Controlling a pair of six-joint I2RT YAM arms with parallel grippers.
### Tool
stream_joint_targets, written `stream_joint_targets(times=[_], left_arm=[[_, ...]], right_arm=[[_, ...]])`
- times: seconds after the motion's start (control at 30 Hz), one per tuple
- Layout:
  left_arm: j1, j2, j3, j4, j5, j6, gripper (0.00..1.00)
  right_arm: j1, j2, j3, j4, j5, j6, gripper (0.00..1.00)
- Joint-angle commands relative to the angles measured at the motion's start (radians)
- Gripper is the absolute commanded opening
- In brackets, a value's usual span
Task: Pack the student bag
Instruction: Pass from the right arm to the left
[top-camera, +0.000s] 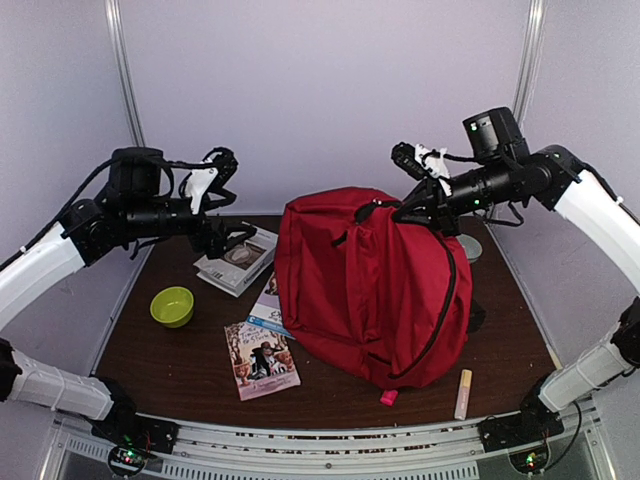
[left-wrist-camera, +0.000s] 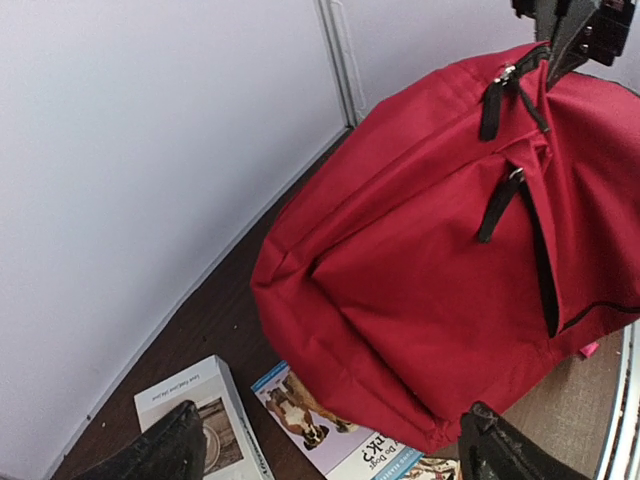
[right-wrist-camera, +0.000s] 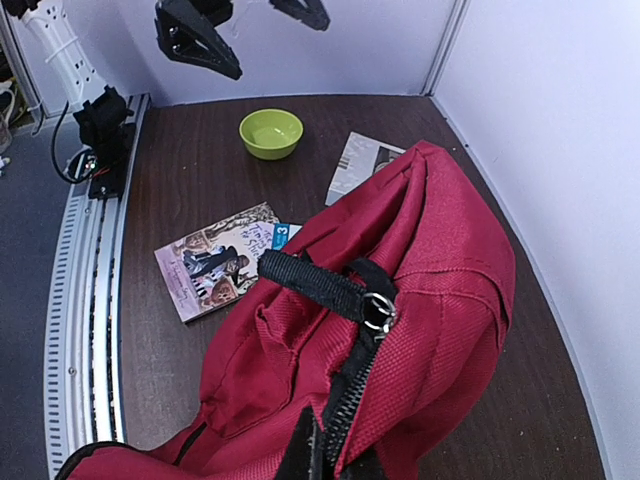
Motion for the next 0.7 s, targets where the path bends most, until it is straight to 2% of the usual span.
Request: stream_joint_targets(times=[0.0,0.13,0.5,0.67], left_arm=[[-0.017,0.088,0.098,0.057,0.144,0.131,0.91],[-0.024,0.176,0.147,0.117,0.241,0.216,0.93],[-0.042,0.328,0.255,0.087,0.512,0.404,0.98],[-0.043,0.354,0.287,0.101,0.504,0.409,0.98]], right_arm=[[0.039,0.057,0.116,0.012,-0.02,-0.086,0.0],[0.06,0.084,0.151,-0.025,-0.027,-0.137,0.0],[0.07,0.067,0.143,-0.052,-0.122,-0.265,0.0],[0.07,0.06,0.125,-0.052,-0.187,-0.328,0.0]])
